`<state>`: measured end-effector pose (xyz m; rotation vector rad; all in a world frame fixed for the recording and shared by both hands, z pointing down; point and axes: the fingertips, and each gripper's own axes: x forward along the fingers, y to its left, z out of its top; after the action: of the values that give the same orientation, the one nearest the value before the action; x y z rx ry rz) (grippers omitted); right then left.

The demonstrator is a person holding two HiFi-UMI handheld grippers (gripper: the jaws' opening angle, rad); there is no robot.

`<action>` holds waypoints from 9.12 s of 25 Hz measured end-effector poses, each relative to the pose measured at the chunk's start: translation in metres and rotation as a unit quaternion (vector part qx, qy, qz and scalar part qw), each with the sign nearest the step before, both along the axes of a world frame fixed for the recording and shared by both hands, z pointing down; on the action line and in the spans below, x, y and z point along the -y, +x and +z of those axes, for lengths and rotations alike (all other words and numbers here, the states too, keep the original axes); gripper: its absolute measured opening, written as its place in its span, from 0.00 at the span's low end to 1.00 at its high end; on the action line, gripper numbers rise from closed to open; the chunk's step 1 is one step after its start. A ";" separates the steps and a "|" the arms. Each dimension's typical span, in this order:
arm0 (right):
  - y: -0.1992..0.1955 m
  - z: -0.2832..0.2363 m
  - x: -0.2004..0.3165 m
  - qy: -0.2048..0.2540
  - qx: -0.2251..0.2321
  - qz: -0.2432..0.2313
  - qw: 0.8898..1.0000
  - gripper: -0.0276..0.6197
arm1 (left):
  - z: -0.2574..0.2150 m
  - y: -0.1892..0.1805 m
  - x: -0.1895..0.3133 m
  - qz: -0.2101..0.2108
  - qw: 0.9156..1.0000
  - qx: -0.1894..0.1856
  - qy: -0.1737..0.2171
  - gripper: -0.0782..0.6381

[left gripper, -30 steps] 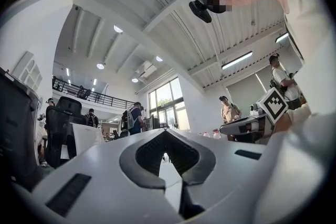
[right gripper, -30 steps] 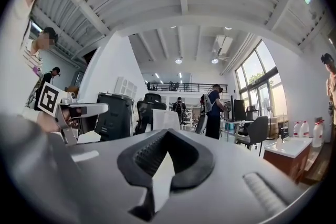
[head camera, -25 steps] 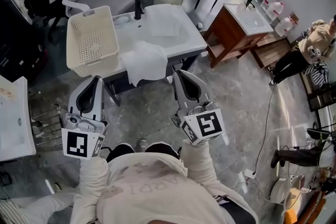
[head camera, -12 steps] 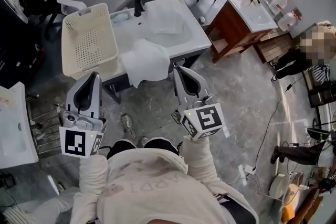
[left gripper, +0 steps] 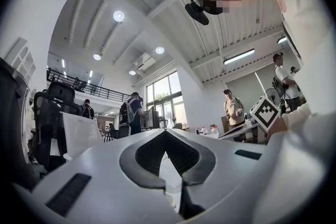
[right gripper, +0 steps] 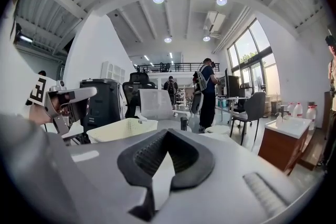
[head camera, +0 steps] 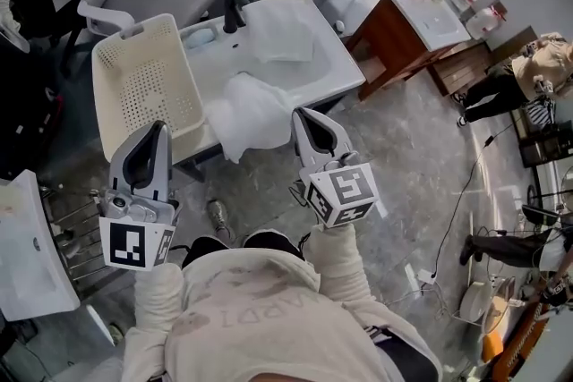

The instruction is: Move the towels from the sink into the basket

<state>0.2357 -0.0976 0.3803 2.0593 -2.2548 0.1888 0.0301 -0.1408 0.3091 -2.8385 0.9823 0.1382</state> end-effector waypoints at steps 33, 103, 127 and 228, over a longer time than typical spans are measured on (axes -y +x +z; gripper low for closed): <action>-0.010 0.227 0.111 -0.319 0.044 0.039 0.946 0.52 | 0.047 -0.014 0.125 0.047 0.998 0.018 -0.048 0.12; -0.113 -0.084 0.175 0.067 0.054 -0.177 0.980 0.19 | -0.003 -0.106 0.071 -0.156 0.988 0.002 -0.012 0.12; -0.247 -0.073 0.219 0.048 0.061 -0.304 0.950 0.19 | 0.004 -0.181 0.040 -0.254 0.967 -0.004 -0.016 0.12; -0.161 -0.046 0.141 0.059 0.019 -0.196 0.979 0.06 | -0.016 -0.135 0.053 -0.188 0.982 -0.007 -0.002 0.12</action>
<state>0.0750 -0.2383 0.3348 1.6206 -2.6938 0.0703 -0.1045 -0.1938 0.2932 -2.5963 1.4980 0.1164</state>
